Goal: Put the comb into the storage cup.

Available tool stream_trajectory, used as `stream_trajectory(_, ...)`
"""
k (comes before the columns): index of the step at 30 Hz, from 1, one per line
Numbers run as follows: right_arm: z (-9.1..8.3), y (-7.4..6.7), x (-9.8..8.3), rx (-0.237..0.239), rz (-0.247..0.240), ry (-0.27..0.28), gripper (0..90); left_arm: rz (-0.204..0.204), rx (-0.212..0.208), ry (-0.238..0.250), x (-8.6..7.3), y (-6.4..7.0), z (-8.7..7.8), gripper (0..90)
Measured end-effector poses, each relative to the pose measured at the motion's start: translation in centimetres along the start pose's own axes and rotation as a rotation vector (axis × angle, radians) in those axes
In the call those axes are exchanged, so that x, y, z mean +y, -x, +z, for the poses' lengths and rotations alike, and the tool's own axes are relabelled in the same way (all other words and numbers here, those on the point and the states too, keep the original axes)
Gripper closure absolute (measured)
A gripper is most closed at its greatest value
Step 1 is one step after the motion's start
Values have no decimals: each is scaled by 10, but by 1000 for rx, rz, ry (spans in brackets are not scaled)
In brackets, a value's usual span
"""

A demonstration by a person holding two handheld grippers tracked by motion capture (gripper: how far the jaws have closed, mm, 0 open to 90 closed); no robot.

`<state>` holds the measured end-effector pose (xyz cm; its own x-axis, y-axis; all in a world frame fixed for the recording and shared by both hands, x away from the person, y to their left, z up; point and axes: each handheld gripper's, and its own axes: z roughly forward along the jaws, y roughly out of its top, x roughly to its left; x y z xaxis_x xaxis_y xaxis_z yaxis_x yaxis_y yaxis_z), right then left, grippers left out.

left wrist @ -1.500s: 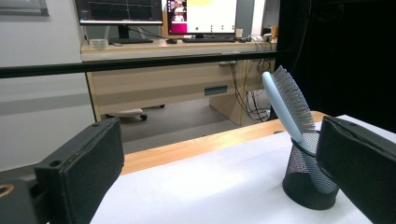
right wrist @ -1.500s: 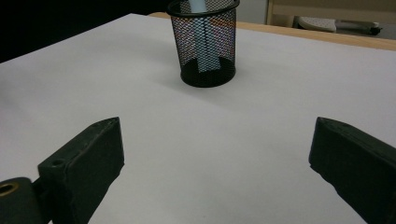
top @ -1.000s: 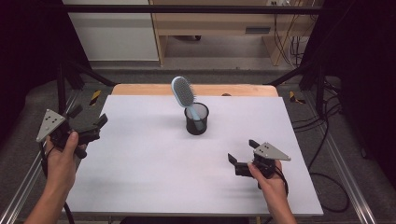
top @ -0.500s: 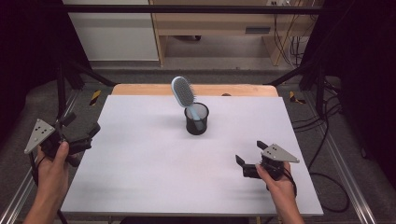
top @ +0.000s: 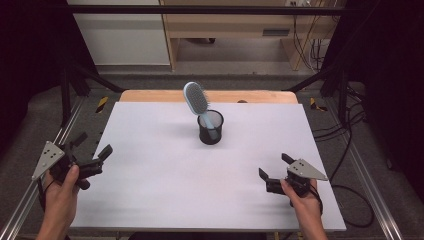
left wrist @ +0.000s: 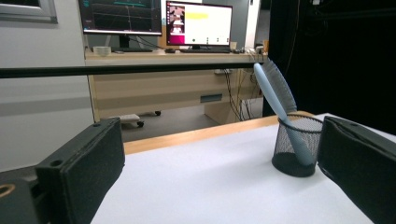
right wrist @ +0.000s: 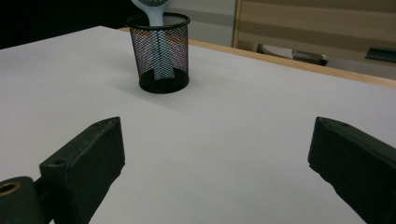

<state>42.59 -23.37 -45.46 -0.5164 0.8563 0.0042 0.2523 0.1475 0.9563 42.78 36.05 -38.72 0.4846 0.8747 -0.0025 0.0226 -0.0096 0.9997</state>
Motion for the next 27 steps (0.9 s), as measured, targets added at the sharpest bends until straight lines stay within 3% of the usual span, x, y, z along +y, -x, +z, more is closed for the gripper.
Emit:
stream_trajectory(9,3,-4,-3,32,-25,-4,45,20,-8,-38,-12,10,-4,11)
stream_trajectory(19,-1,-3,-6,50,-36,2,45,7,-18,-49,-20,18,-1,12)
stream_trajectory(27,-2,-3,-8,44,-56,17,41,-20,-16,-73,-38,23,7,15)
